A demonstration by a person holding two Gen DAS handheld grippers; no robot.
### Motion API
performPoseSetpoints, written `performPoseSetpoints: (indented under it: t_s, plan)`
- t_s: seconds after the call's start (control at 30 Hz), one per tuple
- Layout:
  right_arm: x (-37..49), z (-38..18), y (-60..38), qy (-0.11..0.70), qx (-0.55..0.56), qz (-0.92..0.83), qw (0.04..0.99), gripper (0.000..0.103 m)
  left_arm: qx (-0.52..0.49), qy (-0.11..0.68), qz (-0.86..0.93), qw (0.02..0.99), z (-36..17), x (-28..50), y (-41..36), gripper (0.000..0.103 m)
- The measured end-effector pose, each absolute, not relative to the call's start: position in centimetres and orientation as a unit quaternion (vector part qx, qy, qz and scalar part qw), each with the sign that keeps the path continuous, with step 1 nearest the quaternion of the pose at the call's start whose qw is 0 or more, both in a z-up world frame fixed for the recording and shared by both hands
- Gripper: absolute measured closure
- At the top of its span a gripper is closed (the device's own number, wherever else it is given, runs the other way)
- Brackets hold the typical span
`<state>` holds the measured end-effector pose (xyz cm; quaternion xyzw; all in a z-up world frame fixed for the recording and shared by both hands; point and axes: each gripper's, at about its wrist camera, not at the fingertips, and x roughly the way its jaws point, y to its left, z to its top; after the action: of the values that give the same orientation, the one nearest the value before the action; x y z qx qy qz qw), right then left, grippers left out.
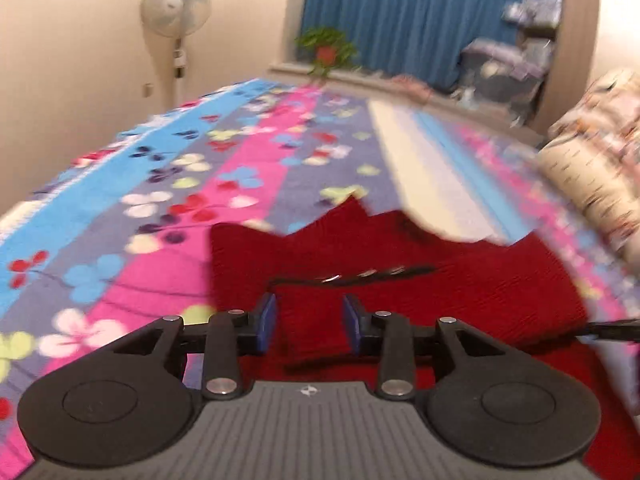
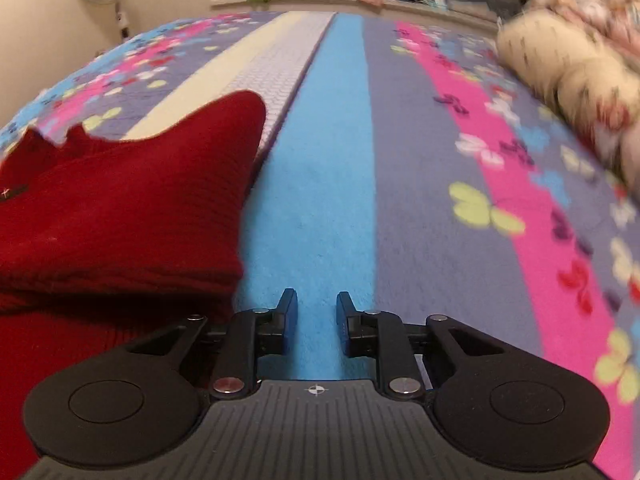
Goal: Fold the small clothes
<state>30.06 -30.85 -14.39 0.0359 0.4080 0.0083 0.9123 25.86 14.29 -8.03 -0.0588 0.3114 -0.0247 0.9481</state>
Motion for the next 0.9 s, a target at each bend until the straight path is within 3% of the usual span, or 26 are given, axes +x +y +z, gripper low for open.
performPoseSetpoints:
  t_s: [0.2, 0.27, 0.3, 0.33, 0.37, 0.4, 0.47, 0.67, 0.9]
  plan:
    - [27.9, -10.7, -29.9, 0.279, 0.07, 0.038, 0.957, 0.079, -0.035, 0.326, -0.04, 0.944, -9.4, 26.9, 13.1, 0.063]
    - [27.5, -10.2, -29.2, 0.258, 0.072, 0.094, 0.959, 0.068, -0.047, 0.334, -0.042, 0.94, -10.0, 26.8, 13.6, 0.06]
    - [27.7, -10.6, -28.8, 0.269, 0.062, 0.113, 0.954, 0.064, -0.05, 0.352, -0.039, 0.934, -10.8, 27.0, 13.8, 0.051]
    - [28.3, -11.4, -28.3, 0.302, 0.04, 0.112, 0.946, 0.063, -0.044, 0.381, -0.032, 0.923, -11.9, 27.5, 13.9, 0.049]
    - [29.1, -12.9, -27.9, 0.351, 0.017, 0.101, 0.931, 0.055, -0.028, 0.412, -0.026, 0.91, -13.0, 27.9, 13.8, 0.051]
    - [29.3, -13.9, -28.2, 0.373, 0.019, 0.092, 0.923, 0.053, -0.014, 0.405, -0.028, 0.914, -13.0, 27.5, 13.6, 0.051]
    - [29.0, -13.7, -29.2, 0.367, 0.072, 0.082, 0.924, 0.053, 0.008, 0.388, -0.034, 0.921, -12.1, 26.9, 13.0, 0.05]
    - [24.9, -7.4, -28.3, 0.3, 0.013, 0.083, 0.95, 0.053, 0.0, 0.322, -0.034, 0.946, -8.6, 23.2, 13.0, 0.036]
    - [15.7, -0.5, -31.7, 0.255, 0.027, 0.106, 0.961, 0.052, -0.012, 0.297, -0.006, 0.955, -3.8, 16.1, 13.0, 0.035]
